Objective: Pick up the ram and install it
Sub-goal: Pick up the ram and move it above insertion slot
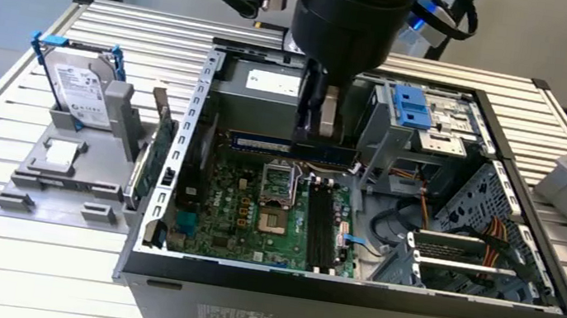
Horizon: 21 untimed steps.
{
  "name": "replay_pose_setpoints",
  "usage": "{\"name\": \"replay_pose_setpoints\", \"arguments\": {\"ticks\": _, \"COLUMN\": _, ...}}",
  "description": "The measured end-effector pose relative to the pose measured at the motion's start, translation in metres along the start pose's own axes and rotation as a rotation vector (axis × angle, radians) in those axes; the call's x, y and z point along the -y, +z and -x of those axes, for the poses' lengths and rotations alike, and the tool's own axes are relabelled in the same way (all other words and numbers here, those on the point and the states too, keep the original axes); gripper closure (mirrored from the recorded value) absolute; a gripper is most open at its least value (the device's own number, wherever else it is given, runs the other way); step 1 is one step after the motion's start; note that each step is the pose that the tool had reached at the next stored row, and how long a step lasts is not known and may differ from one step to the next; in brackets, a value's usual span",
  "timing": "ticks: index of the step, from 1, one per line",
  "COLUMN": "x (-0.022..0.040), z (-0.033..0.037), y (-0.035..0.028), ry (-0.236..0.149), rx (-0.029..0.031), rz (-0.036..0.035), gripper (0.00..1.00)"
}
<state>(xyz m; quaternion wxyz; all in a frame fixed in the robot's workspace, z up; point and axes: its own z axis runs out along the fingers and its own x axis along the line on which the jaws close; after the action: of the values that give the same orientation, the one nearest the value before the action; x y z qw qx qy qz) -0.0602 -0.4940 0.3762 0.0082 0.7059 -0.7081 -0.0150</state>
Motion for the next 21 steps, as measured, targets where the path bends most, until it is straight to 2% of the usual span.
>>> {"name": "replay_pose_setpoints", "arguments": {"ticks": 9, "x": 0.0243, "z": 0.0001, "y": -0.0008, "ry": 0.000, "rx": 0.0000, "rz": 0.0014, "gripper": 1.00}}
{"name": "replay_pose_setpoints", "arguments": {"ticks": 21, "x": 0.0512, "z": 0.0001, "y": -0.0017, "ry": 0.000, "rx": 0.0001, "rz": 0.0028, "gripper": 1.00}}
